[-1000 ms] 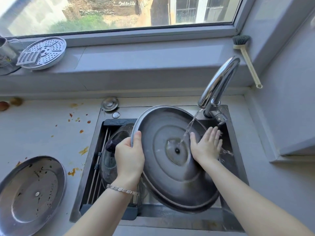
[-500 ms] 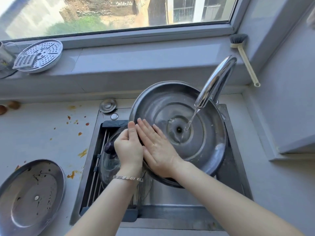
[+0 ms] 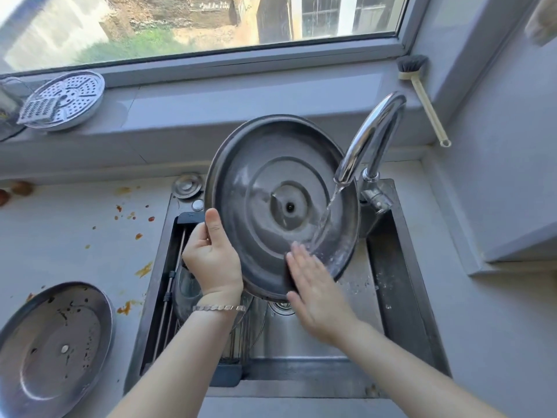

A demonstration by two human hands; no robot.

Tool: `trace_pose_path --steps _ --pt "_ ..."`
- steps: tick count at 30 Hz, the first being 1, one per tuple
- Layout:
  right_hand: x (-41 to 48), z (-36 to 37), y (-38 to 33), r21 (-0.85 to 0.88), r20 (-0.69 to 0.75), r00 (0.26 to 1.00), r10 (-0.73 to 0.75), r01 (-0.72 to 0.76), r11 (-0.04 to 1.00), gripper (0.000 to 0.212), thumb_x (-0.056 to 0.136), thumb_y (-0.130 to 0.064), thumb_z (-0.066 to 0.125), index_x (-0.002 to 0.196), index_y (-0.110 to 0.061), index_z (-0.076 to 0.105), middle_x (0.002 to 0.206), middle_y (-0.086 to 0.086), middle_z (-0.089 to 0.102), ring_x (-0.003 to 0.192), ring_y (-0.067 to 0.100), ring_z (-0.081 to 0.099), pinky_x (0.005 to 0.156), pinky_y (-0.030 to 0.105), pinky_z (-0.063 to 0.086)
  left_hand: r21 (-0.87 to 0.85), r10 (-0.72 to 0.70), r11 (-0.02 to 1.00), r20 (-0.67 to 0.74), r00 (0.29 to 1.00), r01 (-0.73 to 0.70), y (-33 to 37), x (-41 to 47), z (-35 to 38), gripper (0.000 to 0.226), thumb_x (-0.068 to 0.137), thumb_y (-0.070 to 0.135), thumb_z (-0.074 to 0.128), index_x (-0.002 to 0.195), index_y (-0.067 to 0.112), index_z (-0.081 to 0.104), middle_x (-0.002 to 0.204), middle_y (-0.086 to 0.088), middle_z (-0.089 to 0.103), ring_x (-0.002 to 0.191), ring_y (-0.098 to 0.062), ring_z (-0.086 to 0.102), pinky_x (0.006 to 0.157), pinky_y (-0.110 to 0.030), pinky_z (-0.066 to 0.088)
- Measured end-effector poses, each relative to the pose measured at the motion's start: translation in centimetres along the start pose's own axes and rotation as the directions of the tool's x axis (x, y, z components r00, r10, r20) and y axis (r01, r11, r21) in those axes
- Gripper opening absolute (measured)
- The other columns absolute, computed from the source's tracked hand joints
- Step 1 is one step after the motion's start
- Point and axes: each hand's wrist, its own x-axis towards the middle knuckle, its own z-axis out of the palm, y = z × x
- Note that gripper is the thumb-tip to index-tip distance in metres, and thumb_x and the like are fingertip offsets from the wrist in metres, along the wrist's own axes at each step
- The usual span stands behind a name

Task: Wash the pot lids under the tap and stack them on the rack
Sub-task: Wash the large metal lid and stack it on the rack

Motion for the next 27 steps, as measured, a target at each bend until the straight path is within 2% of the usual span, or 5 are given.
trace_pose_path --steps 4,12,21,24,27 --pt "-1.0 -0.3 1.5 -0.053 0.049 0.988 -0.148 0.15 0.987 0.07 0.097 -0.055 0.012 0.146 -0.005 0.014 0.153 0.011 0.016 0.145 0.018 0.008 0.116 0.03 0.005 0.034 -0.066 0.997 -0.006 0.998 0.066 -0.5 -0.7 -0.4 0.054 0.096 0.032 0.046 0.051 0.011 0.025 0.049 -0.002 0.021 0.041 -0.008 0.024 0.043 -0.017 0.02" --pt "-2.3 -7.4 4.1 0.033 0.328 0.901 0.285 -0.313 0.949 0.105 0.068 -0.085 -0.001 0.145 -0.022 0.031 0.154 -0.007 0.024 0.142 0.004 0.014 0.116 0.032 0.003 0.233 -0.277 0.946 0.225 0.934 0.224 -1.0 -3.3 0.0 0.05 0.095 0.036 0.046 0.055 0.009 0.032 0.052 -0.006 0.03 0.053 -0.02 0.029 0.05 -0.029 0.026" --pt "-2.9 -11.6 -1.4 -0.114 0.423 0.897 0.124 -0.084 0.99 0.027 0.09 -0.019 0.047 0.117 -0.023 0.048 0.11 0.005 0.062 0.096 0.027 0.056 0.073 0.033 0.043 0.302 -0.747 0.609 0.529 0.403 0.734 0.0 -6.0 3.0 0.03 0.098 0.022 0.042 0.082 -0.003 0.048 0.071 -0.023 0.06 0.055 -0.031 0.062 0.043 -0.035 0.056" --pt "-1.9 -12.9 -0.4 -0.131 0.409 0.878 0.248 -0.212 0.968 0.006 0.088 -0.011 0.046 0.088 -0.017 0.047 0.094 0.009 0.061 0.083 0.032 0.053 0.058 0.032 0.035 0.626 -0.655 0.739 0.584 0.479 0.248 0.5 -5.0 2.2 0.053 0.095 0.045 0.032 0.095 -0.002 0.056 0.086 -0.021 0.069 0.071 -0.031 0.068 0.068 -0.041 0.059" --pt "-0.5 -15.0 -0.3 -0.106 0.457 0.856 0.241 -0.217 0.97 0.017 0.085 -0.008 0.046 0.092 -0.021 0.054 0.091 0.002 0.059 0.085 0.027 0.054 0.059 0.031 0.038 0.708 -0.229 0.477 0.673 0.704 -0.521 0.9 -4.6 0.6 0.058 0.091 0.059 0.025 0.084 0.012 0.058 0.088 -0.007 0.066 0.086 -0.027 0.063 0.074 -0.03 0.049"
